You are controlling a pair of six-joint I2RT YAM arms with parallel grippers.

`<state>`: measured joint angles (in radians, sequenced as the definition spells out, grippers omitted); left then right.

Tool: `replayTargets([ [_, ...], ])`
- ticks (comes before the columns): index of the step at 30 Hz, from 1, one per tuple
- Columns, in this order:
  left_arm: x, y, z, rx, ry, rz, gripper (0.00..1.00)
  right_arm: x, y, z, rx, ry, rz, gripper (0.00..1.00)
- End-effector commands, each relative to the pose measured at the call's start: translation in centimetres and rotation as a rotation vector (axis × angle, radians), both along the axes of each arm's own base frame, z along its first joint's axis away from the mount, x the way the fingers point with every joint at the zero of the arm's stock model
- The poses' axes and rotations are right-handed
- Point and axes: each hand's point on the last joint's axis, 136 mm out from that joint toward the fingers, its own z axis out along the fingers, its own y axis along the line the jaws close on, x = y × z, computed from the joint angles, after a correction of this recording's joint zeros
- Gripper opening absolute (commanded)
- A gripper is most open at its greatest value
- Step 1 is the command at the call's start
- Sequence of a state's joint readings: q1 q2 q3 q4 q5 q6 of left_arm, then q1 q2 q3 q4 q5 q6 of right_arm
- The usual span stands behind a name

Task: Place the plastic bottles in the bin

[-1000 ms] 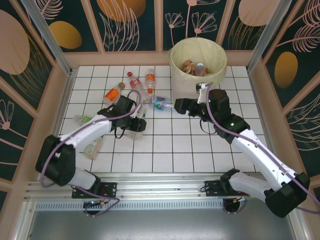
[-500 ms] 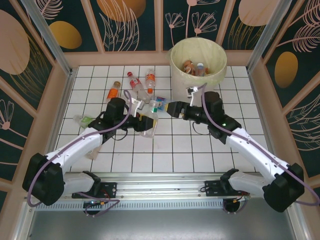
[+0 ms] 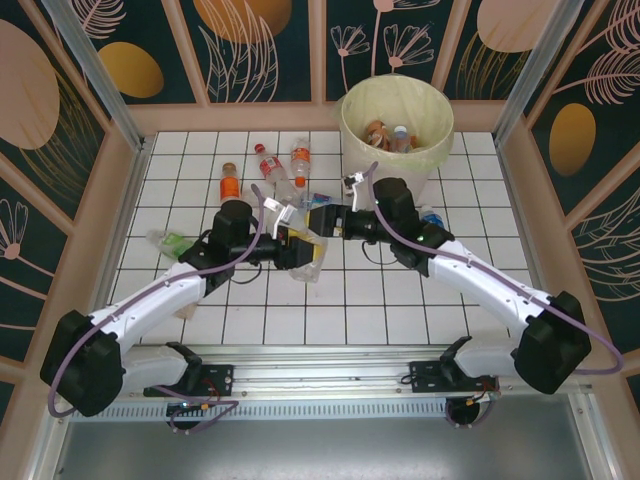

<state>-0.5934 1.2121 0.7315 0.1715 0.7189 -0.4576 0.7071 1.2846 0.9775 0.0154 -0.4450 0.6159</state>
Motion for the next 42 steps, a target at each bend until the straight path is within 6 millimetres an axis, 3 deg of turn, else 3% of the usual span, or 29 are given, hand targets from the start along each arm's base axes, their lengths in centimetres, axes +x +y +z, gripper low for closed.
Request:
replayTargets([
  [1, -0.8, -0.7, 1.9, -0.082, -0.036, -0.037, 0.54, 0.5, 0.8, 2.4, 0.044, -0.072, 0.001, 0.79],
  [8, -0.7, -1.0, 1.4, -0.078, -0.028, -0.028, 0.54, 0.6, 0.8, 2.3, 0.042, -0.064, -0.009, 0.54],
  [17, -0.1, -1.3, 1.3, -0.094, -0.012, -0.014, 0.54, 0.7, 0.7, 2.4, 0.043, -0.069, -0.022, 0.41],
  [22, 0.1, -1.4, 1.1, -0.087, -0.008, -0.005, 0.56, 0.7, 0.8, 2.6, 0.046, -0.069, -0.022, 0.39],
  [27, 0.2, -1.3, 1.2, -0.085, -0.012, 0.001, 0.74, 0.8, 0.6, 3.0, 0.042, -0.083, -0.035, 0.39],
  [29, 0.2, -1.2, 1.5, -0.084, -0.024, 0.006, 0.88, 1.1, 0.2, 3.5, 0.027, -0.104, -0.055, 0.39],
  [30, 0.2, -1.1, 1.8, -0.084, -0.036, 0.013, 0.98, 1.4, -0.1, 3.8, 0.016, -0.116, -0.07, 0.39],
  [35, -0.2, -0.4, 4.1, -0.109, -0.116, 0.024, 0.99, 2.9, -2.4, 7.1, -0.016, -0.209, -0.168, 0.39],
  [42, -2.4, 1.1, 6.8, -0.106, -0.27, -0.001, 0.99, 5.5, -7.8, 14.6, -0.019, -0.39, -0.375, 0.39],
])
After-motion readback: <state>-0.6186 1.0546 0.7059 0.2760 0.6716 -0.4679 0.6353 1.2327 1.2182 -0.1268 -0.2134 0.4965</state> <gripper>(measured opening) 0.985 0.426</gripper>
